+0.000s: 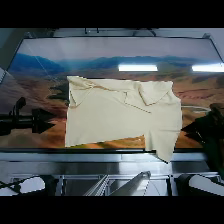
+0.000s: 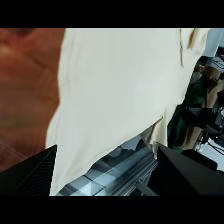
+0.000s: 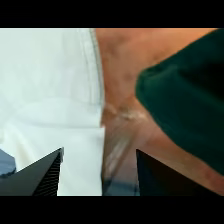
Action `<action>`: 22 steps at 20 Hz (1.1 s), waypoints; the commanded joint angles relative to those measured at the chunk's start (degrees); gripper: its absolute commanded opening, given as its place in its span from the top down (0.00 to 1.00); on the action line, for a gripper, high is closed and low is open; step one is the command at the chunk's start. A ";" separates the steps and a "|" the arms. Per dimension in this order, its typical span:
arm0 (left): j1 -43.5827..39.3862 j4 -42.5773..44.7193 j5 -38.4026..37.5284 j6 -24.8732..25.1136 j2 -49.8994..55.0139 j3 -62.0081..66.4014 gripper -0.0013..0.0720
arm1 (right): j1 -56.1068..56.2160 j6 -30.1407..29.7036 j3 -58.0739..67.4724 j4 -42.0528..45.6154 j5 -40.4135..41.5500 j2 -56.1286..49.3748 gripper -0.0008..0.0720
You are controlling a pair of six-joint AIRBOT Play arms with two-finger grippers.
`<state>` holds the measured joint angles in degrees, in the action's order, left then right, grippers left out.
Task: Fold the shirts.
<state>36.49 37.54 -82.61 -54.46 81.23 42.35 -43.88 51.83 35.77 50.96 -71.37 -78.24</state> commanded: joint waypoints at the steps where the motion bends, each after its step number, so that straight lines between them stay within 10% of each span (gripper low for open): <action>1: 2.69 1.99 1.75 0.48 -2.16 -4.09 0.08 | 3.04 -3.93 -0.48 -5.29 5.46 -4.35 0.24; 3: 2.69 2.03 1.81 0.50 -2.38 -4.07 0.08 | 6.71 -3.91 -0.37 -6.45 6.49 -5.97 0.37; 9: 2.56 13.70 4.33 -6.80 -2.38 -4.11 0.08 | 11.61 -3.67 0.15 -7.30 6.95 -6.19 0.37; 22: -20.39 8.09 11.02 -5.51 3.96 -7.10 0.21 | 11.61 -3.67 0.15 -7.32 6.08 -6.19 0.37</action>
<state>20.38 47.83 -73.01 -61.52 81.47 35.18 -32.32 48.14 35.86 43.64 -71.29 -84.42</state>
